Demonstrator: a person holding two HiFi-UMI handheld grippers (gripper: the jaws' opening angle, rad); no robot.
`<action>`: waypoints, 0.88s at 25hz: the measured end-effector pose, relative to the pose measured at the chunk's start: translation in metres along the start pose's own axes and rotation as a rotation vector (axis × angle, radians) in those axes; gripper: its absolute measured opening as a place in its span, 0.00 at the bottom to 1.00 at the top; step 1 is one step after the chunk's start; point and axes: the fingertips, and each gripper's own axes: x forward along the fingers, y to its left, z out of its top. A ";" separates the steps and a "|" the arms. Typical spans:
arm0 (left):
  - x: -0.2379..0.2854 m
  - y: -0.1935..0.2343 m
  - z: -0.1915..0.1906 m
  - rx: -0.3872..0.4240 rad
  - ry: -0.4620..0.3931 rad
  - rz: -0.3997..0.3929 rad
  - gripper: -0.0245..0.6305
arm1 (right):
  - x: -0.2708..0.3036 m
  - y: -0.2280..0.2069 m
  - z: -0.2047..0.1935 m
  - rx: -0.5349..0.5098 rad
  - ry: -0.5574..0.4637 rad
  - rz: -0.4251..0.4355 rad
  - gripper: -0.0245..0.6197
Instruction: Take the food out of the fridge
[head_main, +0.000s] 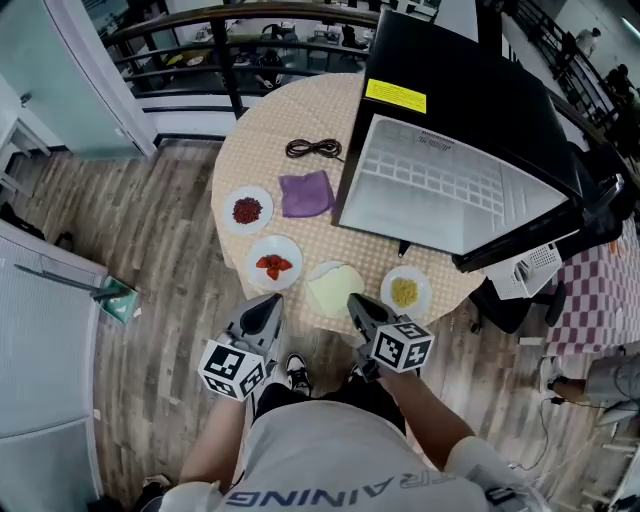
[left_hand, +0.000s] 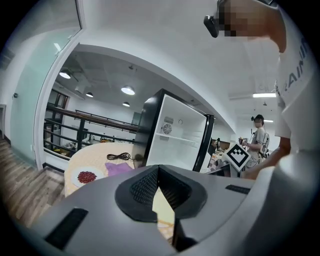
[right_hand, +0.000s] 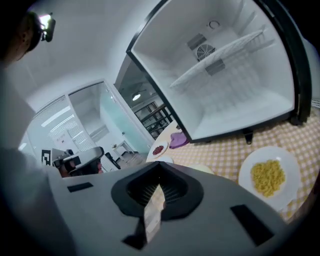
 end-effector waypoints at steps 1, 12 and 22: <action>0.005 -0.006 0.003 0.006 -0.004 -0.014 0.05 | -0.009 -0.004 0.008 -0.005 -0.029 -0.008 0.07; 0.060 -0.081 0.045 0.088 -0.055 -0.166 0.05 | -0.109 -0.036 0.090 -0.118 -0.275 -0.102 0.07; 0.076 -0.128 0.090 0.163 -0.122 -0.229 0.05 | -0.188 -0.030 0.152 -0.265 -0.433 -0.186 0.07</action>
